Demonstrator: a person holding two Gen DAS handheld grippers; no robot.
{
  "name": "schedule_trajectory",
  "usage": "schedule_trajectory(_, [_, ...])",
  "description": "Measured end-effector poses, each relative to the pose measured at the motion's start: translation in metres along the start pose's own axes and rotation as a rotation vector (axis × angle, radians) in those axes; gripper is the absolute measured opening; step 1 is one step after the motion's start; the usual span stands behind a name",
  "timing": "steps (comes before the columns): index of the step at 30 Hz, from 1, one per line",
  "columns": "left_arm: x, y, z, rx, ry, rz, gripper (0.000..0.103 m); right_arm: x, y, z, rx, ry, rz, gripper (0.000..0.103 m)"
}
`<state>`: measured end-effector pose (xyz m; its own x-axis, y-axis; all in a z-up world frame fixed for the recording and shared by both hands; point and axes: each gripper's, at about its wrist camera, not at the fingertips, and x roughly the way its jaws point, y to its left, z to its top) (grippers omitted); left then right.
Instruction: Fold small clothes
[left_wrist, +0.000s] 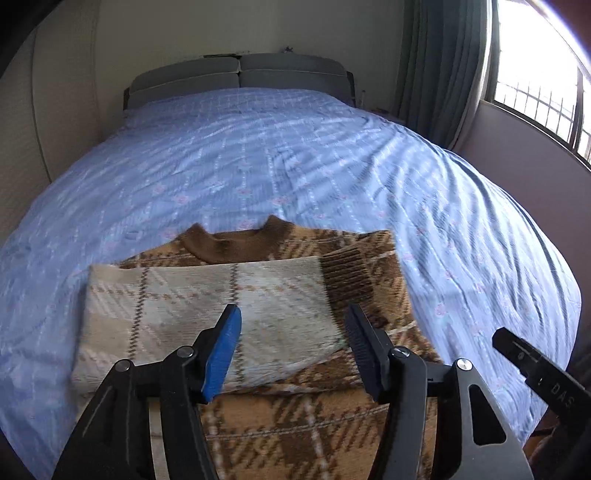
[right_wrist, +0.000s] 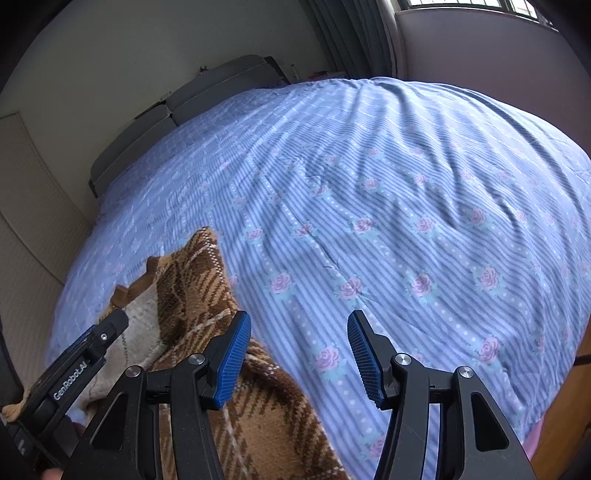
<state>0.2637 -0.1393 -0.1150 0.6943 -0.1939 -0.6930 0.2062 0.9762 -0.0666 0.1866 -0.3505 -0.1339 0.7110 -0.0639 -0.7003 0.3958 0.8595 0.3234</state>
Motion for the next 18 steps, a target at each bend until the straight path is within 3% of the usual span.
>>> schedule_trajectory(4, [-0.007, 0.069, -0.01, -0.096, -0.001, 0.056, 0.066, 0.001, 0.034, -0.004, -0.084, -0.019, 0.037, 0.056])
schedule_trajectory(8, [-0.002, 0.122, -0.022, -0.204, 0.015, 0.012, 0.068, 0.014, 0.082, -0.007, -0.212, -0.031, 0.159, 0.056])
schedule_trajectory(12, [0.005, 0.148, -0.035, -0.242, 0.021, -0.013, 0.075, 0.032, 0.125, -0.011, -0.353, -0.031, 0.201, 0.056])
schedule_trajectory(18, [0.022, 0.152, -0.052, -0.203, 0.049, 0.004, 0.077, 0.076, 0.156, -0.023, -0.471, 0.05, 0.151, 0.056])
